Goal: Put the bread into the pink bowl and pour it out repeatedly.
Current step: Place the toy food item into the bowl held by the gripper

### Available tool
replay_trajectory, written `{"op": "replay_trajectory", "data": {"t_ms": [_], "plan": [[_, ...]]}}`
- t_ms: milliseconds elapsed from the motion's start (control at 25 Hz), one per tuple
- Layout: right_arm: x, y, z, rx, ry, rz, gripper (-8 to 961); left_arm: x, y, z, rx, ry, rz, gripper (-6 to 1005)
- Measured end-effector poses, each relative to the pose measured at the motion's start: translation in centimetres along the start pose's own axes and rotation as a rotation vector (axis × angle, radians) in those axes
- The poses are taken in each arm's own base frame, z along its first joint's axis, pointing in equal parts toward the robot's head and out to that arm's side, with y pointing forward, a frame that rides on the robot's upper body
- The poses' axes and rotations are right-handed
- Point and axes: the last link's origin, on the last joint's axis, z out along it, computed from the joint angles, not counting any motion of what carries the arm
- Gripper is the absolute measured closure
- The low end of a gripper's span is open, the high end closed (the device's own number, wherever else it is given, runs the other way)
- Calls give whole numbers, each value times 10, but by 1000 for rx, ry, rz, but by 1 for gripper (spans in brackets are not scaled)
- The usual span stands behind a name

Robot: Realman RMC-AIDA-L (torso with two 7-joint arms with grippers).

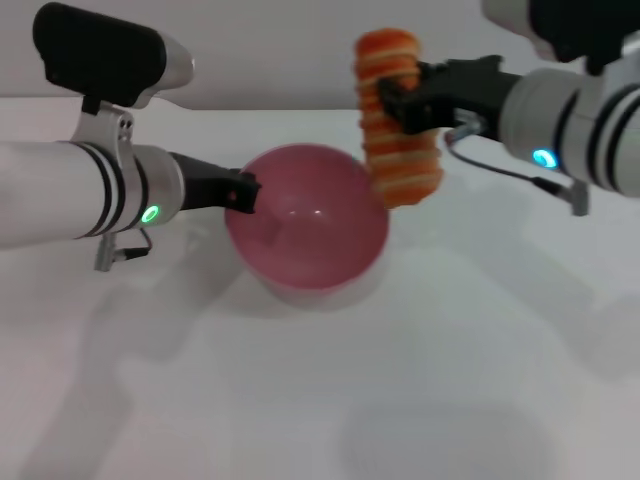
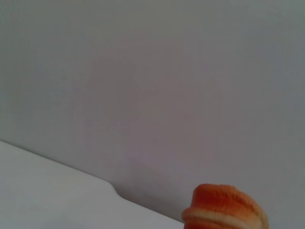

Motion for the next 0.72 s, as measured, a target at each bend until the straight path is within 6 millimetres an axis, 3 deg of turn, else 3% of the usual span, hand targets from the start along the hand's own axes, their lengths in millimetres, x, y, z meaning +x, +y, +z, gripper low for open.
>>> {"op": "replay_trajectory", "data": {"t_ms": [400, 720], "plan": [[5, 24, 14, -79, -30, 12, 658, 10, 8, -1, -31, 30, -1, 950], [9, 40, 12, -82, -106, -97, 565, 9, 8, -1, -35, 30, -5, 950]]}}
